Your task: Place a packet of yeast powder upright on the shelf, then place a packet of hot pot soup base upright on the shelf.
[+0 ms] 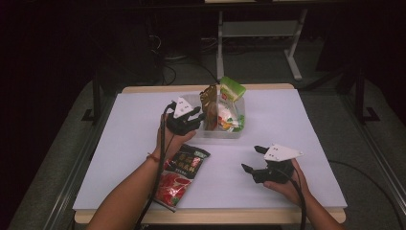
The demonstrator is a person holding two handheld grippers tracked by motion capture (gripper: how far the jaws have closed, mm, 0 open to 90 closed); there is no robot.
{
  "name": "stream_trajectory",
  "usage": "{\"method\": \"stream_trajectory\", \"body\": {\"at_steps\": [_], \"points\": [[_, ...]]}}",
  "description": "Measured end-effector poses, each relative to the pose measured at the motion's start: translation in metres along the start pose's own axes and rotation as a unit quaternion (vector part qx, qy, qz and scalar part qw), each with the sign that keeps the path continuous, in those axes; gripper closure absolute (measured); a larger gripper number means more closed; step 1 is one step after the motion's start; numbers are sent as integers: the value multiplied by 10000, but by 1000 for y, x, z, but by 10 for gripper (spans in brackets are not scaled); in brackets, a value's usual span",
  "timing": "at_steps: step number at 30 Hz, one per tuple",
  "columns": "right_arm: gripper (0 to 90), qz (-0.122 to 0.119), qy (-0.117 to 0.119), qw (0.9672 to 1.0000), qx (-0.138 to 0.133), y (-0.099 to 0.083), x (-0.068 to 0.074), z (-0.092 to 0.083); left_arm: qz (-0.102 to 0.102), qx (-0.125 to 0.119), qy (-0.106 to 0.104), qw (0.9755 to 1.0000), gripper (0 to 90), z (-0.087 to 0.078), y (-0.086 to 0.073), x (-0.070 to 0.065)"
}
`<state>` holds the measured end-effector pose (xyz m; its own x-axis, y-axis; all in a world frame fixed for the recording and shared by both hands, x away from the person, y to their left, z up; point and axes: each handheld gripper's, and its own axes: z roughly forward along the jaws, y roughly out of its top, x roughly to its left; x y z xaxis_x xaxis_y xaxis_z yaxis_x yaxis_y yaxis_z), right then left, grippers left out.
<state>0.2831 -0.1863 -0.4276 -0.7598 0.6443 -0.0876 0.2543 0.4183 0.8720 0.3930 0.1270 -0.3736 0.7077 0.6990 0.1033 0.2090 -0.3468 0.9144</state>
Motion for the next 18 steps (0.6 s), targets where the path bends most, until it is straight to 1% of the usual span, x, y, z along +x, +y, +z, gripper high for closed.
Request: {"method": "stream_trajectory", "body": {"at_steps": [1, 2, 3, 5, 7, 8, 10, 12, 13, 15, 18], "points": [[222, 14, 7, 10000, -3, 0, 0, 0, -12, -14, -79, 10000, 638, -4, -1, 0], [222, 2, 21, 10000, -7, 1, 0, 1, 37, -14, -80, 10000, 636, -7, -2, 0], [222, -3, 25, 10000, -9, 1, 0, 2, 128, -4, -112, 9999, 630, -11, -2, -1], [222, -15, 48, 10000, 10, 1, 1, 3, 223, 19, -208, 9995, 613, -17, -3, -1], [222, -23, 61, 10000, 29, 2, 2, 4, 289, 32, -235, 9993, 593, -24, -4, -1], [222, -18, 60, 10000, 28, 2, 2, 4, 353, 57, -290, 9989, 590, -28, -5, 0], [223, -6, 78, 10000, 33, 2, 2, 5, 495, 77, -306, 9983, 573, -37, -8, 0], [223, -5, 90, 9999, 43, 2, 3, 5, 575, 107, -360, 9976, 543, -44, -11, 0], [224, -17, 98, 9999, 53, 1, 2, 5, 652, 135, -347, 9972, 528, -50, -14, 1], [225, -13, 102, 9999, 63, 1, 3, 5, 697, 177, -420, 9965, 492, -58, -20, 3], [225, 23, 125, 9999, 80, 0, 3, 6, 834, 338, -379, 9952, 466, -72, -31, 8]]}}
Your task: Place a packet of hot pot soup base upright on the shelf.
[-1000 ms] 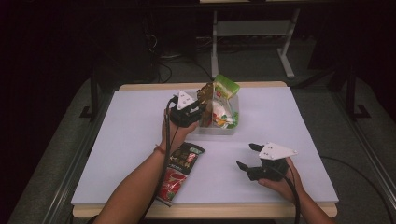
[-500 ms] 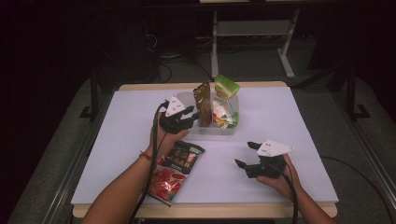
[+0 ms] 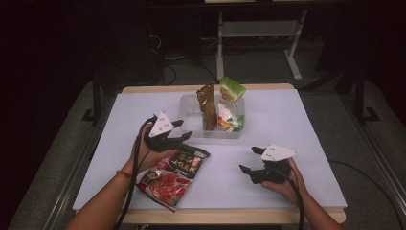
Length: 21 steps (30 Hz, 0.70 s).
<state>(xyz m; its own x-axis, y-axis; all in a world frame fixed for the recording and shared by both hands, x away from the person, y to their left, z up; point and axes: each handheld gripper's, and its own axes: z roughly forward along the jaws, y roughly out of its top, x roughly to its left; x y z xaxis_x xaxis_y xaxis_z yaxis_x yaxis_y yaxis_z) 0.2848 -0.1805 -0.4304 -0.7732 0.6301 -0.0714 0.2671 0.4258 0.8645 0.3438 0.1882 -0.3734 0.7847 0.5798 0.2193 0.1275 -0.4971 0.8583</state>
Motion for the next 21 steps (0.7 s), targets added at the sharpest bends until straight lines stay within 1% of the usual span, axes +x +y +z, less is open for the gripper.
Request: {"method": "stream_trajectory", "body": {"at_steps": [2, 7, 8, 9, 10, 12, 13, 15, 16, 18, 19, 20, 21], "points": [[225, 12, 10, 10000, 25, 0, 0, 1, -18, 59, -5, 10000, 446, -9, -9, 3], [225, 36, 53, 10000, 64, 1, 3, 2, -232, 197, -148, 9994, 396, -27, -28, 9], [225, 43, 60, 10000, 67, 1, 3, 2, -342, 253, -294, 9987, 384, -32, -34, 11], [225, 62, 75, 9999, 88, 1, 4, 3, -412, 326, -381, 9979, 348, -35, -38, 12], [225, 55, 94, 9999, 98, 1, 4, 4, -479, 350, -368, 9976, 326, -39, -43, 12], [225, 110, 133, 9998, 103, 2, 5, 6, -647, 431, -529, 9956, 290, -44, -51, 13], [225, 129, 153, 9997, 119, 2, 5, 7, -711, 445, -571, 9948, 267, -47, -57, 13], [225, 150, 204, 9996, 154, 3, 7, 10, -820, 467, -631, 9935, 258, -51, -64, 14], [225, 165, 219, 9995, 177, 3, 7, 11, -914, 485, -699, 9922, 244, -52, -68, 14], [224, 200, 324, 9990, 240, 4, 9, 17, -1016, 563, -786, 9901, 229, -52, -73, 15], [224, 207, 343, 9988, 277, 5, 10, 19, -1049, 624, -794, 9893, 222, -52, -76, 14], [224, 204, 385, 9985, 317, 6, 12, 23, -1036, 649, -811, 9892, 214, -51, -78, 14], [223, 234, 436, 9982, 329, 7, 13, 25, -1068, 681, -861, 9882, 211, -51, -80, 14]]}}
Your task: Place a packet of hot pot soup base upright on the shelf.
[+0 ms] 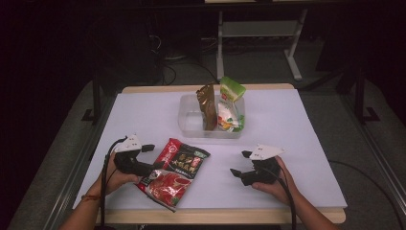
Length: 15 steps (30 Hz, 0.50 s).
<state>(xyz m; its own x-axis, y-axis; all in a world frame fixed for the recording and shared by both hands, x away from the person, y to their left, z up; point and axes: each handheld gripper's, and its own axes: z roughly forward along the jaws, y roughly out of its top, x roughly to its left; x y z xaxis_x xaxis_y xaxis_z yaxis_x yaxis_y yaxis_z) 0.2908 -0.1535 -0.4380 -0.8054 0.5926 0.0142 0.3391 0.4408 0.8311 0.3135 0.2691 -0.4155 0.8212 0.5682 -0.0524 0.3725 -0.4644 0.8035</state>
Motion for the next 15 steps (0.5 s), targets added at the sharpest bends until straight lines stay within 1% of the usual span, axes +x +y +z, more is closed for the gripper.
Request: {"method": "stream_trajectory", "body": {"at_steps": [1, 3, 4, 5, 7, 8, 9, 10, 11, 13, 14, 15], "points": [[221, 44, 73, 10000, 25, 2, 1, 3, -50, 65, -58, 9999, 202, 1, -3, 0], [221, 58, 120, 9999, 72, 5, 3, 8, -117, 153, -90, 9998, 191, 3, -8, 1], [222, 154, 305, 9994, 39, 7, 3, 12, -161, 190, -113, 9996, 191, 4, -10, 2], [228, 229, 410, 9989, 56, 9, 2, 15, -208, 214, -145, 9994, 191, 5, -13, 3], [233, 195, 428, 9988, 139, 13, 4, 22, -208, 321, -169, 9991, 189, 8, -16, 3], [246, 160, 430, 9988, 184, 15, 6, 24, -206, 411, -206, 9987, 189, 9, -18, 2], [266, 101, 441, 9986, 275, 17, 7, 28, -191, 450, -219, 9986, 188, 11, -20, 1], [263, 124, 471, 9983, 313, 20, 8, 32, -201, 463, -218, 9985, 186, 12, -21, 0], [269, 139, 514, 9982, 290, 22, 9, 36, -203, 454, -216, 9985, 184, 12, -21, 0], [268, 134, 572, 9976, 368, 27, 12, 46, -181, 452, -203, 9986, 186, 12, -22, -1], [269, 199, 643, 9970, 383, 29, 13, 50, -182, 460, -219, 9985, 188, 12, -22, -1], [268, 192, 668, 9967, 414, 31, 14, 55, -221, 455, -250, 9984, 195, 13, -23, -1]]}}
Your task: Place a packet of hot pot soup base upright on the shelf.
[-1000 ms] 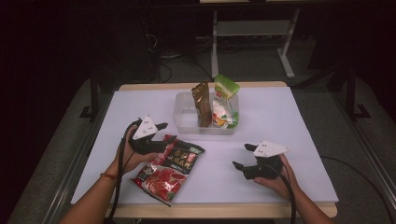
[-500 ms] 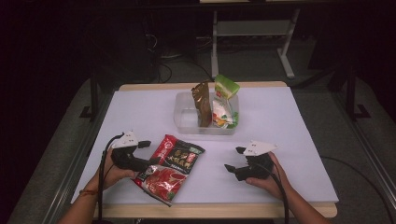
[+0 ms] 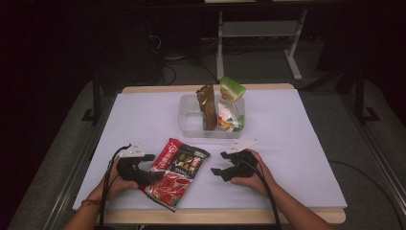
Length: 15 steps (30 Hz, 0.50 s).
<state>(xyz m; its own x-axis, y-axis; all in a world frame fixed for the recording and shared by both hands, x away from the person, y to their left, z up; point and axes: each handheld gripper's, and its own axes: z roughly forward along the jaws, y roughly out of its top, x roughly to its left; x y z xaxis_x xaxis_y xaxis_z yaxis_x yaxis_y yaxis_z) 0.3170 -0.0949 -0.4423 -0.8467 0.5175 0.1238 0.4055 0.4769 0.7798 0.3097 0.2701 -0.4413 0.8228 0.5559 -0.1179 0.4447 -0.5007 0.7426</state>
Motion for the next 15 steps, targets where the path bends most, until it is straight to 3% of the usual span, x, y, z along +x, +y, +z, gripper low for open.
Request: {"method": "stream_trajectory", "body": {"at_steps": [3, 6, 10, 15], "points": [[275, -99, -74, 9998, 149, 7, 2, 13, -115, -11, -181, 9998, 208, 3, -3, 1], [294, -168, -145, 9993, 287, 11, 2, 24, -101, -27, -276, 9996, 219, 4, -3, -2], [349, -100, -206, 9986, 476, 14, -1, 37, -244, -3, -381, 9990, 220, 6, -5, -1], [416, -76, -173, 9985, 515, 20, -5, 42, -265, 25, -438, 9987, 220, 6, -5, 0]]}}
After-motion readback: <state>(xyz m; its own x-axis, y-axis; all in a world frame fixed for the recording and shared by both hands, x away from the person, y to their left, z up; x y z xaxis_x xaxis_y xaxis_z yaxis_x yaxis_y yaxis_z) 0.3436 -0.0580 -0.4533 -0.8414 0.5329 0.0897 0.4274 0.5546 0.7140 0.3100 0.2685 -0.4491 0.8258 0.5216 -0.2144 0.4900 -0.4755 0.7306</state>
